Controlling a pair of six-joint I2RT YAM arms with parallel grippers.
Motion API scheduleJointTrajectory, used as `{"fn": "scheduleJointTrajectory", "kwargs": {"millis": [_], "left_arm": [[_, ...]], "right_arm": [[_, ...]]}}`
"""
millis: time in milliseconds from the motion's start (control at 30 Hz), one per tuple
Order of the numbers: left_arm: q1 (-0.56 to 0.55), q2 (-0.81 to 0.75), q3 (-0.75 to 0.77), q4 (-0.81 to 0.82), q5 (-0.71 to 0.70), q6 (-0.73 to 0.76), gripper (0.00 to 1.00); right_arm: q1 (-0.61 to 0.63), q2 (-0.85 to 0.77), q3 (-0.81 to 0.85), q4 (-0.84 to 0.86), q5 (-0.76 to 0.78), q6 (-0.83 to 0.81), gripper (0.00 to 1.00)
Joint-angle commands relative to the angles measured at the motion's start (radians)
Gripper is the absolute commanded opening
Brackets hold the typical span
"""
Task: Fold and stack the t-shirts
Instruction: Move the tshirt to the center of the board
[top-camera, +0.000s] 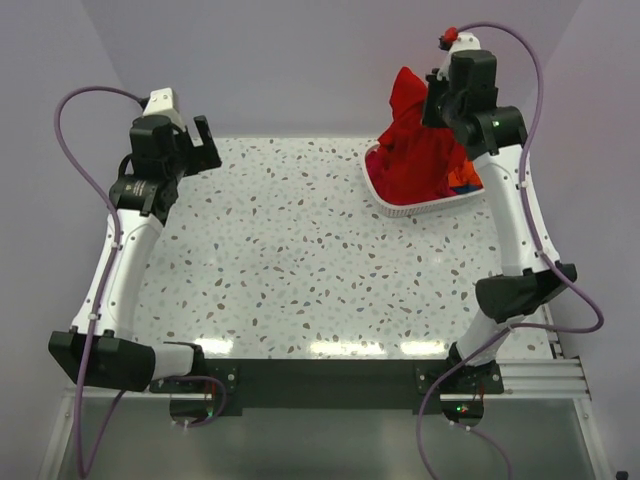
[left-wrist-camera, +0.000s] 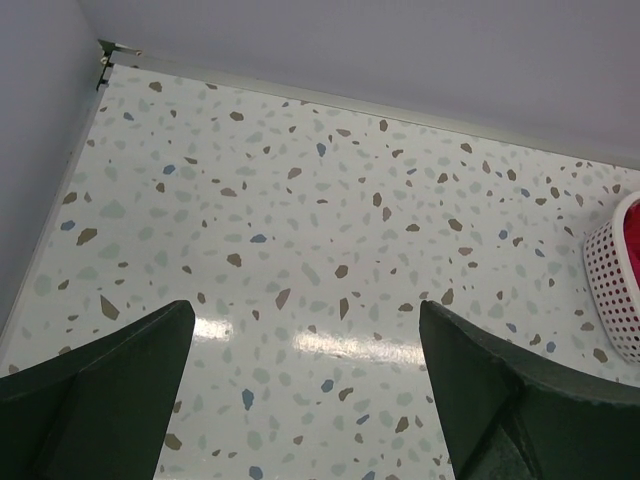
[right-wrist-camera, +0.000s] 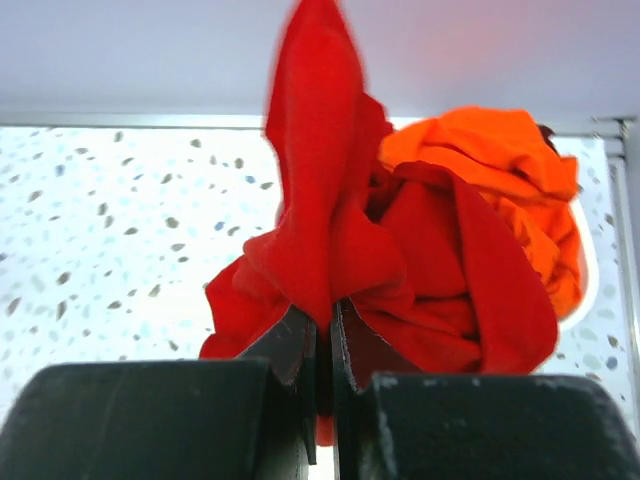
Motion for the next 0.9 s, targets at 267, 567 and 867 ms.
{"fn": "scheduleJointTrajectory", "kwargs": {"millis": [267,567,867], "left_arm": [[0.004,-0.029,0.083,0.041,0.018,0.058,1.0],[0.004,-0.038,-0.017,0.026,0.007,0.007,1.0],[-0.001,-0.016,-0.214,0.064,0.108,-0.126,0.99]], "right_arm": [[0.325,-0.067,0.129,0.065,-0.246,-0.104,0.0],[0.379,0.002,-0.044,0.124,-0.11,-0.058,0.05],[0.371,0.199,-0.096,0.058,-0.042,-0.032,0.99]]}}
